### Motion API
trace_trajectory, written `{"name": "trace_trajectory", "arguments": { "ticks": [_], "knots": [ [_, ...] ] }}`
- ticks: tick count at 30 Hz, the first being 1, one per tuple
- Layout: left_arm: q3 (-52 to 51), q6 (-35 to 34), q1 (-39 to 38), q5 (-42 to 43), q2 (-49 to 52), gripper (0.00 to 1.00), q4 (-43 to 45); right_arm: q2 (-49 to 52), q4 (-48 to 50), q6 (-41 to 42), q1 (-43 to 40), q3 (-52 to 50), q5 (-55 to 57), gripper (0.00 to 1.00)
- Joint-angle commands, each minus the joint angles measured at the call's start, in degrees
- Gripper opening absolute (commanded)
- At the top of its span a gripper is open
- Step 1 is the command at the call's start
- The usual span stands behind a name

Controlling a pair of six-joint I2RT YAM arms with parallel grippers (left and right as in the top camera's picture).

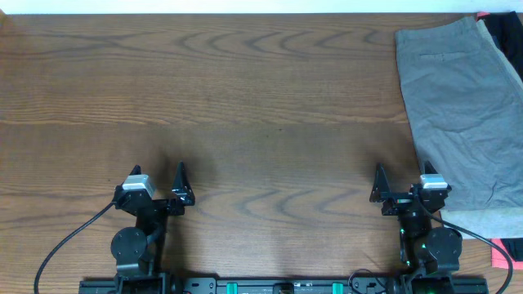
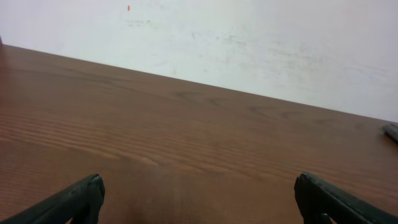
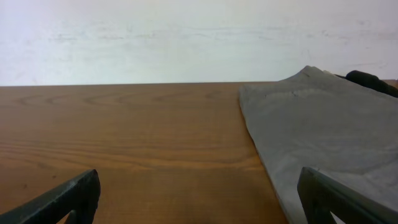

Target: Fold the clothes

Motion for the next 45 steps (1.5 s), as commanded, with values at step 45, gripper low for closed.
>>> {"name": "trace_trajectory", "arguments": {
  "ticks": [45],
  "knots": [
    [-0.9, 0.8, 0.2, 0.6, -0.4, 0.98, -2.1, 4.8, 12.7, 32.8, 0.7, 13.2, -37.3, 0.99]
  ]
}}
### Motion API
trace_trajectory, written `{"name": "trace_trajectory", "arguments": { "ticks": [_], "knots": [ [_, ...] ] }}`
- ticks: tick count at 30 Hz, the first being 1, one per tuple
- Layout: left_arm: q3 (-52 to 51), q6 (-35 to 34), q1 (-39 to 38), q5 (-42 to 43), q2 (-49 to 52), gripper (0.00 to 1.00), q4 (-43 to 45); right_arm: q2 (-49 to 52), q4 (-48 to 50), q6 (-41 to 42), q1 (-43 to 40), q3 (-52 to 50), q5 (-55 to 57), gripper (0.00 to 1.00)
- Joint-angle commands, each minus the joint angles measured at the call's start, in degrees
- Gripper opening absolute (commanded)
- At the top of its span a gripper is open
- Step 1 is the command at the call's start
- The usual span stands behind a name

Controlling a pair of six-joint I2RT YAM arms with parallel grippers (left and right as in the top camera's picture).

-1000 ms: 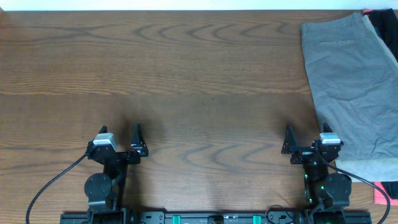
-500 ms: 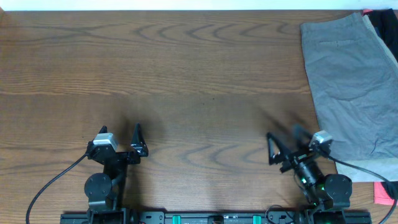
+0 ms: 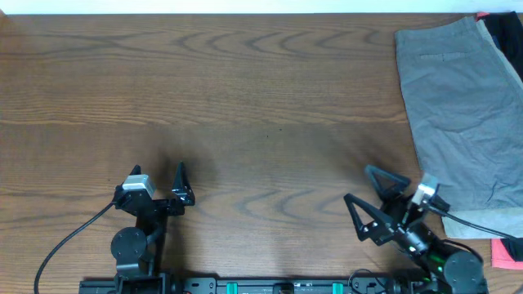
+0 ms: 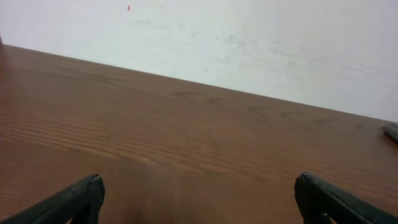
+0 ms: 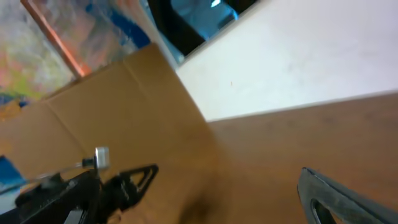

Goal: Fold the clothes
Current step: 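Reach the right gripper to the clothes pile and grasp the grey shorts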

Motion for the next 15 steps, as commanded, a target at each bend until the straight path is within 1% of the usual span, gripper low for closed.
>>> {"name": "trace_trajectory", "arguments": {
  "ticks": [1, 3, 6, 8, 9, 15],
  "knots": [
    [-0.9, 0.8, 0.2, 0.6, -0.4, 0.98, -2.1, 5.0, -4.9, -10.1, 0.7, 8.8, 5.6, 0.99],
    [-0.9, 0.8, 0.2, 0.6, -0.4, 0.98, -2.1, 11.7, -11.1, -17.7, 0.7, 15.2, 9.6, 0.99],
    [-0.9, 0.8, 0.2, 0.6, -0.4, 0.98, -2.1, 23.6, -17.7, -25.7, 0.7, 25.0, 15.3, 0.99],
    [-0.9, 0.8, 0.2, 0.6, -0.4, 0.98, -2.1, 32.3, -21.8, -28.9, 0.7, 32.0, 20.3, 0.99],
    [-0.9, 0.8, 0.2, 0.6, -0.4, 0.98, -2.1, 38.2, -24.3, -31.2, 0.7, 36.7, 23.5, 0.99],
    [-0.9, 0.8, 0.2, 0.6, -0.4, 0.98, -2.1, 66.5, -37.9, -37.6, 0.7, 60.3, 38.5, 0.99]
  ]
}}
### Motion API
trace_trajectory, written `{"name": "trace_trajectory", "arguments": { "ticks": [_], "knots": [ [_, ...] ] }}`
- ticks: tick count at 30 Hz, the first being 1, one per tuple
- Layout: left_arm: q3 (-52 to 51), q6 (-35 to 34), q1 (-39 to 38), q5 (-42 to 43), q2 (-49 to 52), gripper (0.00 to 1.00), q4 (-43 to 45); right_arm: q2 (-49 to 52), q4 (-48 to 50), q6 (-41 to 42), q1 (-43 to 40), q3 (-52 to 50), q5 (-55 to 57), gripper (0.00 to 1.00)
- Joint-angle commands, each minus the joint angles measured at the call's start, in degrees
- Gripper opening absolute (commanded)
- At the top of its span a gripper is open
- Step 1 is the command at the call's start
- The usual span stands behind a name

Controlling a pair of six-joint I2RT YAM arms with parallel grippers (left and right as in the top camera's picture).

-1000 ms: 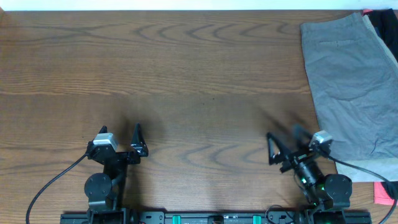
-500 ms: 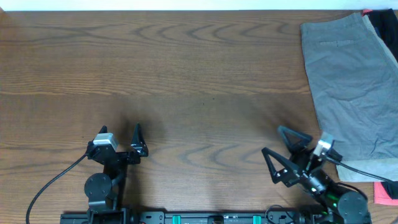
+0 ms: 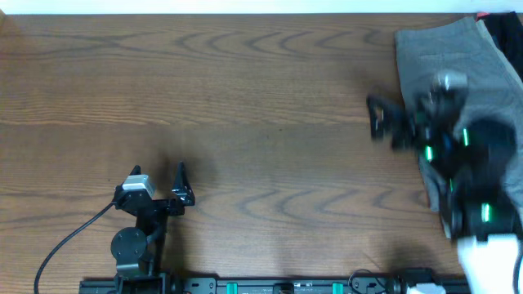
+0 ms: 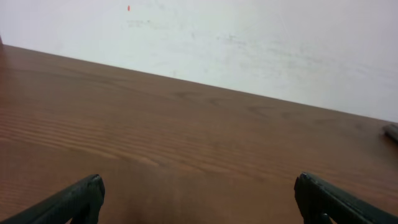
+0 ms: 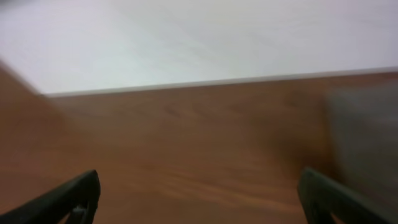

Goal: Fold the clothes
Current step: 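Reach the right gripper to the clothes pile and grasp the grey shorts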

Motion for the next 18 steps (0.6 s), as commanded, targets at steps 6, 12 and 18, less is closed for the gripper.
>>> {"name": "trace_trajectory", "arguments": {
  "ticks": [6, 12, 18],
  "knots": [
    [-0.9, 0.8, 0.2, 0.6, -0.3, 0.98, -2.1, 38.0, -22.2, -11.8, 0.0, 36.5, 21.9, 0.99],
    [-0.9, 0.8, 0.2, 0.6, -0.3, 0.98, -2.1, 55.8, -28.5, -13.8, -0.3, 54.9, 32.1, 0.95],
    [-0.9, 0.8, 0.2, 0.6, -0.3, 0.98, -2.1, 67.5, -24.6, -17.1, -2.3, 58.6, 40.2, 0.97]
  ]
}}
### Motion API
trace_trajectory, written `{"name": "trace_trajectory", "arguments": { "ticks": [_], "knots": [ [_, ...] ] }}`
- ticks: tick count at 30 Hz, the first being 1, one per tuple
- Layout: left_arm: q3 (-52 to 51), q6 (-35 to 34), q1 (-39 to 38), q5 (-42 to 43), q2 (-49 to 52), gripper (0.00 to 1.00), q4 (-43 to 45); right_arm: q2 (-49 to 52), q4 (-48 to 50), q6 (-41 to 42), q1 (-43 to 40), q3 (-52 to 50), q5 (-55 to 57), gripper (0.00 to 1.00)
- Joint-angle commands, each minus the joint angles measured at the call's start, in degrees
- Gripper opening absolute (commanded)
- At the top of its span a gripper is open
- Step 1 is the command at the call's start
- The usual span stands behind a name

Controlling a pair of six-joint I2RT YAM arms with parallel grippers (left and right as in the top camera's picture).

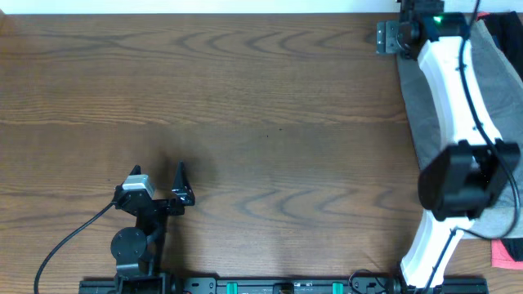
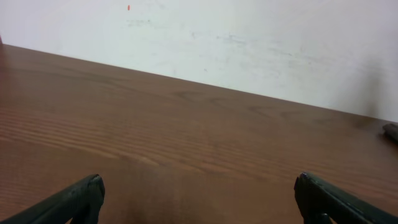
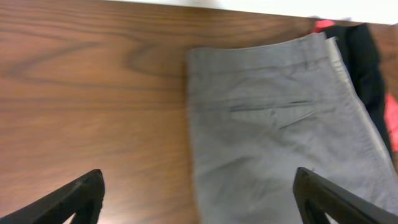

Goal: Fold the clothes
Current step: 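Reach the right gripper to the clothes pile and grasp the grey shorts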

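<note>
Grey shorts (image 1: 437, 114) lie flat at the table's right end, waistband toward the far edge. In the right wrist view the grey shorts (image 3: 273, 137) show a back pocket. My right gripper (image 1: 394, 37) is stretched out to the far right corner. There the right gripper (image 3: 199, 173) hangs open above the shorts' left edge, holding nothing. My left gripper (image 1: 159, 181) rests near the front edge. The left gripper (image 2: 199, 179) is open over bare wood.
A black garment (image 3: 364, 59) and a red one (image 3: 323, 25) lie beyond the shorts at the right edge. Another red piece (image 1: 500, 257) shows at the front right corner. The wooden table (image 1: 245, 98) ends at a white wall at the far side.
My right arm was over the shorts' left edge at mid-depth, its view blurred. It now reaches the far right corner and looks down on the waistband end. The left arm has not moved.
Both grippers first rested open at the front edge, the right one beside the shorts. Then the right arm had turned toward the left. After that it was raised over the shorts' left edge, and now it hangs open above their far end. The shorts lie unchanged.
</note>
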Motion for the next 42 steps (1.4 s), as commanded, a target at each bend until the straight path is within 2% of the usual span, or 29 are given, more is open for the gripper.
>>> {"name": "trace_trajectory", "arguments": {
  "ticks": [1, 9, 17, 21, 24, 30, 35, 42],
  "knots": [
    [-0.9, 0.8, 0.2, 0.6, -0.3, 0.98, -2.0, 6.1, 1.4, -3.1, -2.2, 1.6, 6.6, 0.97],
    [-0.9, 0.8, 0.2, 0.6, -0.3, 0.98, -2.0, 17.0, 7.9, -3.1, -5.1, 1.6, 6.1, 0.92],
    [-0.9, 0.8, 0.2, 0.6, -0.3, 0.98, -2.0, 21.4, 13.7, -3.3, -5.2, 1.6, 3.8, 0.89],
    [-0.9, 0.8, 0.2, 0.6, -0.3, 0.98, -2.0, 22.3, 15.4, -3.3, -5.2, 1.6, 3.3, 0.83],
    [-0.9, 0.8, 0.2, 0.6, -0.3, 0.98, -2.0, 22.5, 15.8, -3.3, -5.2, 1.6, 3.3, 0.70],
    [-0.9, 0.8, 0.2, 0.6, -0.3, 0.98, -2.0, 22.5, 15.7, -3.2, -5.2, 1.6, 3.5, 0.30],
    [-0.9, 0.8, 0.2, 0.6, -0.3, 0.98, -2.0, 22.3, 14.4, -0.7, -5.2, 1.7, 3.8, 0.01],
    [-0.9, 0.8, 0.2, 0.6, -0.3, 0.98, -2.0, 18.6, 12.7, 5.9, -5.3, 1.9, 5.5, 0.01]
  ]
}}
